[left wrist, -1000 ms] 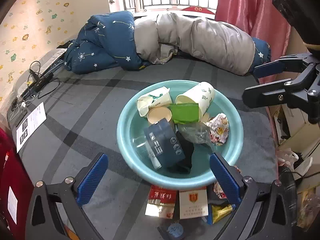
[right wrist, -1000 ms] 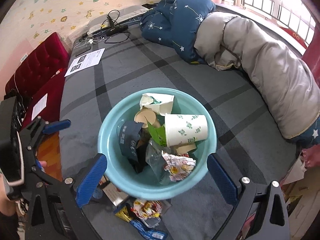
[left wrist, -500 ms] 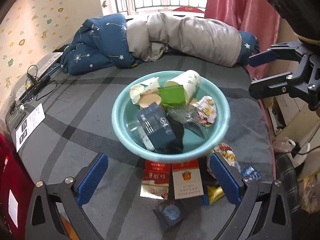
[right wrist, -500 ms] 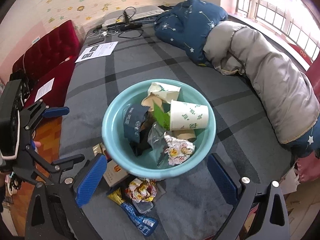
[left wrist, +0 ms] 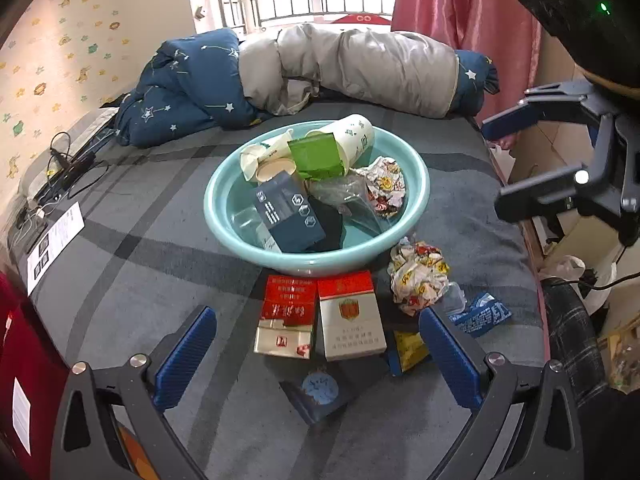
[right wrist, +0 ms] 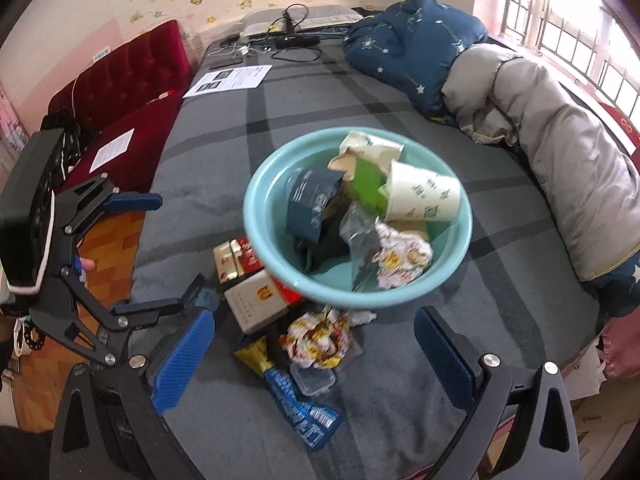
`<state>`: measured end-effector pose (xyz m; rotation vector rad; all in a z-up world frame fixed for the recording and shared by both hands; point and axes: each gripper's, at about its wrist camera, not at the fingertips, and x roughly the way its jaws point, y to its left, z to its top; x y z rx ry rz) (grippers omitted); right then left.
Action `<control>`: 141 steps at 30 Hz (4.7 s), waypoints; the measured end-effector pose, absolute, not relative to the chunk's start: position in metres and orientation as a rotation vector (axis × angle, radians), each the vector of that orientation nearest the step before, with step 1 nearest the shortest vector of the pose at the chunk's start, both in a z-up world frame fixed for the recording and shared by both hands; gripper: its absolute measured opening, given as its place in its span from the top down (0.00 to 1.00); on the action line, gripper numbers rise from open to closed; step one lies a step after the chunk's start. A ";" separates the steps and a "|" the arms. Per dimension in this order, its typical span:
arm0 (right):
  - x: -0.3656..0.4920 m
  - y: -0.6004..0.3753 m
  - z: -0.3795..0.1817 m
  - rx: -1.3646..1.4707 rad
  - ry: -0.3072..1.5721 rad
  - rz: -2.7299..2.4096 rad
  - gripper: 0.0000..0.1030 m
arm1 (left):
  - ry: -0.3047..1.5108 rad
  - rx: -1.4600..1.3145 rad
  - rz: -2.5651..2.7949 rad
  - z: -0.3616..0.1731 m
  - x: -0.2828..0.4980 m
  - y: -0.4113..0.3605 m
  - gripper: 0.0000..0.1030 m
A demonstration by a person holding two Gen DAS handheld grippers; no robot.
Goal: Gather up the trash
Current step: 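Withdraw both tools from the basin back toward the remaining items, then grasp the blue-and-yellow snack packet with the right tool, then grasp the dark blue moon-print pouch with left tool while right tool lifts the packet, then lift the pouch in left tool and packet in right tool toward the basin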
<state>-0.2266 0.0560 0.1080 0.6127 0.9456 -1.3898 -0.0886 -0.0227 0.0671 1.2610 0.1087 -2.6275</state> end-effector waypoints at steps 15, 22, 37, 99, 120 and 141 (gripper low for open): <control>-0.230 0.088 0.039 0.632 1.029 -1.356 0.01 | 0.116 1.264 -2.626 0.024 -0.048 -0.003 0.00; -0.228 0.098 0.004 0.629 1.074 -1.328 0.01 | 0.130 1.262 -2.631 0.005 -0.034 0.005 0.00; -0.237 0.101 -0.041 0.665 1.111 -1.304 0.01 | 0.140 1.297 -2.593 -0.022 -0.029 0.010 0.00; -0.263 0.144 0.009 0.904 0.994 -1.419 0.70 | -0.386 1.714 -2.713 -0.044 -0.083 -0.013 0.00; -0.254 0.150 0.022 0.915 0.994 -1.448 0.70 | -0.214 1.876 -2.663 -0.042 -0.090 -0.020 0.41; -0.245 0.160 0.030 0.901 1.028 -1.466 0.70 | -0.199 1.801 -2.652 -0.009 -0.062 0.011 0.41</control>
